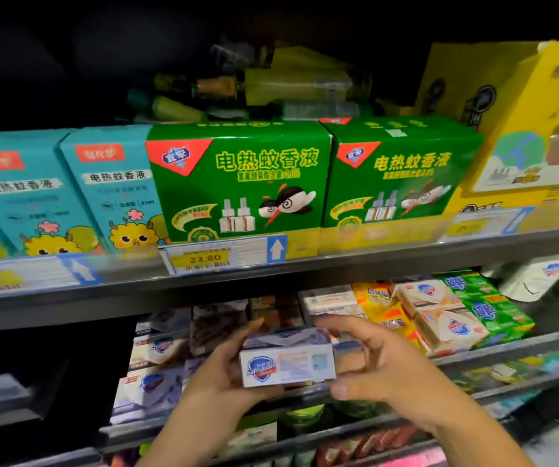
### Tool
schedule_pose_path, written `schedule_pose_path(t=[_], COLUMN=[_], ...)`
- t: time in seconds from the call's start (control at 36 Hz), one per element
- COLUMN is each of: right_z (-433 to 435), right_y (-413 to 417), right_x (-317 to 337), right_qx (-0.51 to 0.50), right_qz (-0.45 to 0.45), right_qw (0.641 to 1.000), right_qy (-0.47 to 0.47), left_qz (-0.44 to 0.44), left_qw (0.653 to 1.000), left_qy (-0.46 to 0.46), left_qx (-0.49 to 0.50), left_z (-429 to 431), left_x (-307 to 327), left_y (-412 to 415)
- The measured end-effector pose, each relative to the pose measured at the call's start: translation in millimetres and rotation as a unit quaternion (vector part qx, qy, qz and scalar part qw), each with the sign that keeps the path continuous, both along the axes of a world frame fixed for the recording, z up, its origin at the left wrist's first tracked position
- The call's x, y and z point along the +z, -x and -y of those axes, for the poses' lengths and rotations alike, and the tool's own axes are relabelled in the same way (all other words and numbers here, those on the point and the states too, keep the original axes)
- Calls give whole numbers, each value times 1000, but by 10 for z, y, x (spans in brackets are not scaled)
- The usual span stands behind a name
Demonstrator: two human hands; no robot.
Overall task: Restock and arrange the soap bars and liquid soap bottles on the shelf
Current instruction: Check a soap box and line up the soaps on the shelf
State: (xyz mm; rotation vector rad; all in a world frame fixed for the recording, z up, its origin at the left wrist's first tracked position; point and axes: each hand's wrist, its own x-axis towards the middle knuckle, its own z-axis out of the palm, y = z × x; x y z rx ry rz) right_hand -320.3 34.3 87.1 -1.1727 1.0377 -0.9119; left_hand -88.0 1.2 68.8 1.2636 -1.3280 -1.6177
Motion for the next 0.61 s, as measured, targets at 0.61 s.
schedule_pose_path(t=[0.61], right_z=[-4], right_y=[26], right_x=[-183], right_qx=[-74], right_qz=[-204], right_qw=[973], right_qy=[71], left_qz=[-30], left_qw=[981], left_qy=[188], left_qx=[32], left_z=[10], left_x=[268], left_y=[660])
